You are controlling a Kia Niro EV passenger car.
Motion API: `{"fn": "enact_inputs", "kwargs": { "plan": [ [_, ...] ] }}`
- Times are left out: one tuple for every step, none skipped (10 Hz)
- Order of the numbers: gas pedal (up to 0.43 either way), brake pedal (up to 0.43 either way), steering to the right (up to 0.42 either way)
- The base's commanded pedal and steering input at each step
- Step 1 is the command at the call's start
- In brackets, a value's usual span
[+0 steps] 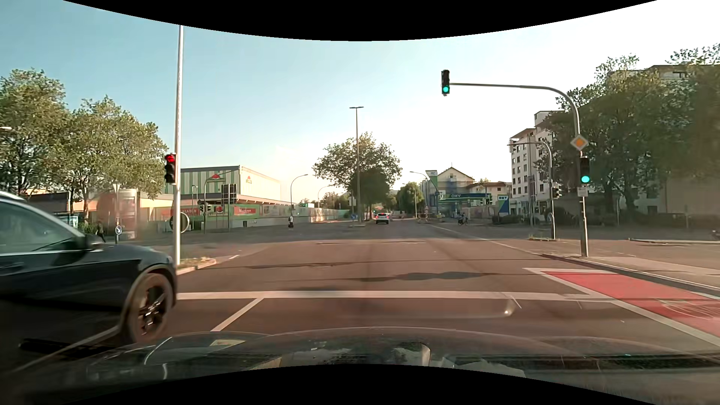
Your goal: Follow the waypoints while adhering to traffic rules and regulations
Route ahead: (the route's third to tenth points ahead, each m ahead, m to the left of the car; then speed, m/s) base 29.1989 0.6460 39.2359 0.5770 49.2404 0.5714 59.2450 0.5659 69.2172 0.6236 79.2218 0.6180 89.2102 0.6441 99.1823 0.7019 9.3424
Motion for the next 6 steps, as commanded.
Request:
{"fn": "enact_inputs", "kwargs": {
  "plan": [
    [0.087,0.000,0.005],
    [0.087,0.000,0.004],
    [0.087,0.000,0.004],
    [0.087,0.000,0.004],
    [0.087,0.000,0.004],
    [0.087,0.000,0.003]
  ]
}}
